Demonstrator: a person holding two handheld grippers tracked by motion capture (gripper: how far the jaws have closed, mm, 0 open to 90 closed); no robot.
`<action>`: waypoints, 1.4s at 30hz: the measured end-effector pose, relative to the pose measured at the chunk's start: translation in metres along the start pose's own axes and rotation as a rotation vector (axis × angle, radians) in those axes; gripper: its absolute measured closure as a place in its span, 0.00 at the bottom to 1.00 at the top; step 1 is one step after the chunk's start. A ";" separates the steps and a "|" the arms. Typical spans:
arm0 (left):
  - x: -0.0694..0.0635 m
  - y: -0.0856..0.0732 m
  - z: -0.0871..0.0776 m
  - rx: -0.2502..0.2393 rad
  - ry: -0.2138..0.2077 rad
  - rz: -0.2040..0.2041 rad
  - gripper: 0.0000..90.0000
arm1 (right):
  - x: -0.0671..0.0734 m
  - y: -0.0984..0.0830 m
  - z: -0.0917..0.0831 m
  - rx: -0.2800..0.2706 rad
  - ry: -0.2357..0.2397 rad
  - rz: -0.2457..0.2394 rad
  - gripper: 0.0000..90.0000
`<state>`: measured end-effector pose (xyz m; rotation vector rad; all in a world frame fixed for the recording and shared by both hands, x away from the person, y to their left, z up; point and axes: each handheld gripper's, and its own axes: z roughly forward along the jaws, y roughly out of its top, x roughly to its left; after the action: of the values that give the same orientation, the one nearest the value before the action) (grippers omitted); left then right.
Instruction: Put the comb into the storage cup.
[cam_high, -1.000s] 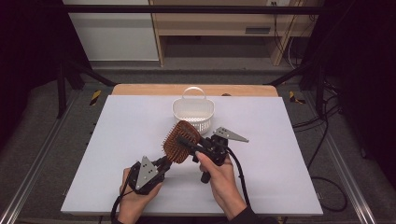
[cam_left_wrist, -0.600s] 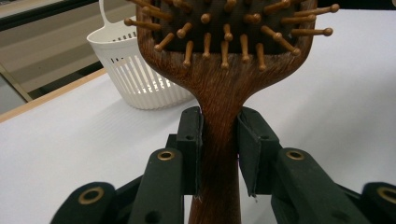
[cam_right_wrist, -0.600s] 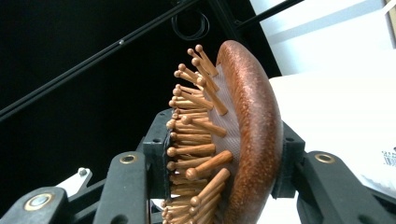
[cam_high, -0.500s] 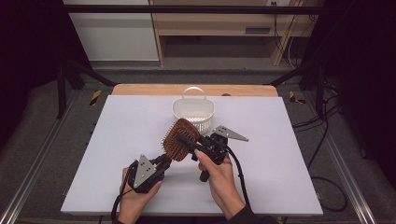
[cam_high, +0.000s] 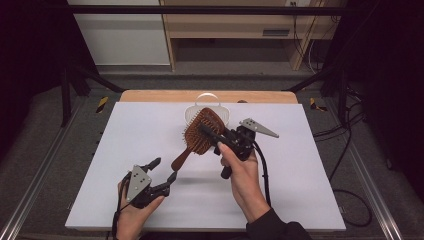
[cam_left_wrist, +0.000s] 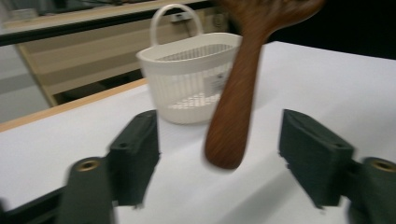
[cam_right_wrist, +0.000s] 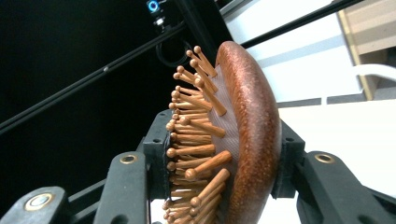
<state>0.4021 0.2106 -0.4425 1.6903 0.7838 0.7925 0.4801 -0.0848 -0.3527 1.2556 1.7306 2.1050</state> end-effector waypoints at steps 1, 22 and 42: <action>0.004 -0.002 -0.002 -0.001 0.016 -0.006 0.25 | -0.001 0.004 -0.001 -0.003 -0.003 0.008 0.58; 0.035 -0.025 -0.009 -0.001 0.110 -0.119 0.06 | -0.015 0.080 0.015 -0.127 -0.067 0.031 0.58; 0.040 -0.027 -0.009 -0.008 0.112 -0.111 0.03 | -0.034 0.109 0.035 -0.176 -0.135 0.012 0.58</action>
<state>0.4139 0.2541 -0.4621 1.5916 0.9417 0.8175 0.5663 -0.1139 -0.2761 1.3264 1.4528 2.0731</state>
